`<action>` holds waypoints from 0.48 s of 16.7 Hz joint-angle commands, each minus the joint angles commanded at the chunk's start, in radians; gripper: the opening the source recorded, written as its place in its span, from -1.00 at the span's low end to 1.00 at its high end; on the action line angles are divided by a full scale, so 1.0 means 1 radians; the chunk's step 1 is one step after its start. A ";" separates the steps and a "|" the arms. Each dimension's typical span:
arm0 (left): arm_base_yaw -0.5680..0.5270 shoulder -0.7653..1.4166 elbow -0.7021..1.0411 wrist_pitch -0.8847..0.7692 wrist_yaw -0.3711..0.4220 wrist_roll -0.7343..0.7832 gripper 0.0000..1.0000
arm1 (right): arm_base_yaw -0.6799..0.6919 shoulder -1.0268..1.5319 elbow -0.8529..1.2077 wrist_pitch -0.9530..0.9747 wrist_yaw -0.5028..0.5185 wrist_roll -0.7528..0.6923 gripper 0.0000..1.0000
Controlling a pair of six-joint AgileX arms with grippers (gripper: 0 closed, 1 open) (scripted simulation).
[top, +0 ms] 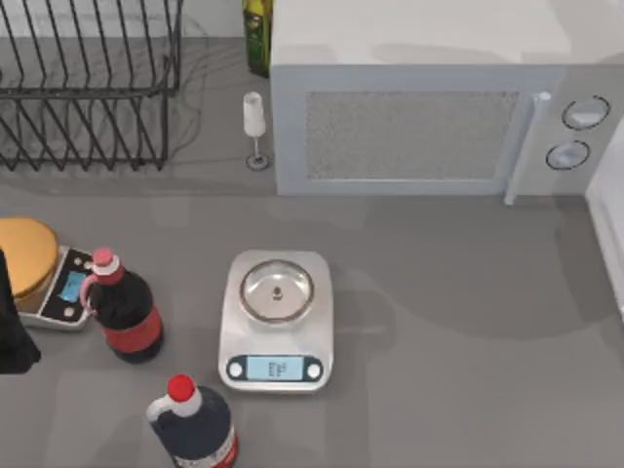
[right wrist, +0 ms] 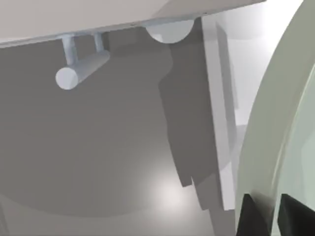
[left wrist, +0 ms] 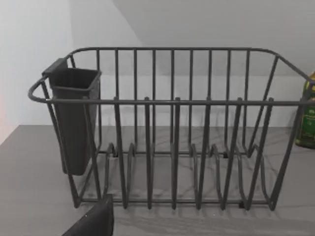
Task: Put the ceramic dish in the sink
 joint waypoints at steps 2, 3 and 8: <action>0.000 0.000 0.000 0.000 0.000 0.000 1.00 | -0.114 0.134 0.099 0.007 -0.010 -0.098 -1.00; 0.000 0.000 0.000 0.000 0.000 0.000 1.00 | -0.157 0.200 0.146 0.010 -0.016 -0.144 -1.00; 0.000 0.000 0.000 0.000 0.000 0.000 1.00 | -0.225 0.457 0.322 0.009 -0.053 -0.313 -1.00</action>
